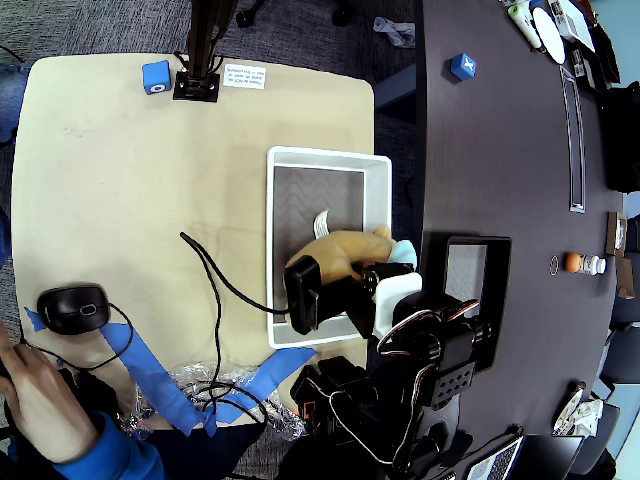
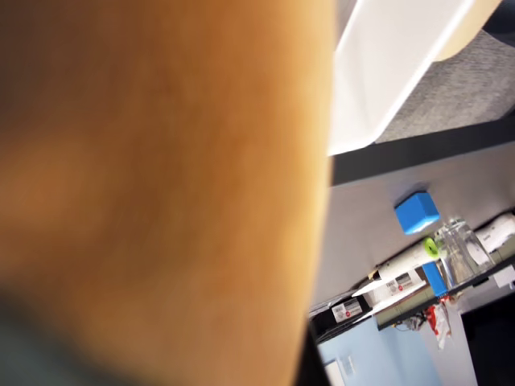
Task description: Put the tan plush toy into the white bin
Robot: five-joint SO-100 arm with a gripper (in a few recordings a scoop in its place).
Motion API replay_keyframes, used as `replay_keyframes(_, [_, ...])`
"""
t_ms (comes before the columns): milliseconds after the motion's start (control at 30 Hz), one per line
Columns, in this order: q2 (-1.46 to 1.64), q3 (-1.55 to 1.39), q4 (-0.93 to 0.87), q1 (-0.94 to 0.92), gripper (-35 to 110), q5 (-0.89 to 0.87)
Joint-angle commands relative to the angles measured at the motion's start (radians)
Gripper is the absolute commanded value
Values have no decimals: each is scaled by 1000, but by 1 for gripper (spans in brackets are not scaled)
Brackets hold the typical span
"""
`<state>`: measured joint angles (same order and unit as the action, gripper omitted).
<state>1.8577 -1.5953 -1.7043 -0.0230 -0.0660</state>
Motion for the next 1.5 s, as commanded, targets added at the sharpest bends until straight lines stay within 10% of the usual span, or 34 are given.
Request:
replay_keyframes(0, [38, 35, 31, -5, 1, -8])
replay_keyframes(867, [58, 34, -31, -23, 56, 0])
replay_keyframes(1467, [554, -20, -41, -373, 63, 9])
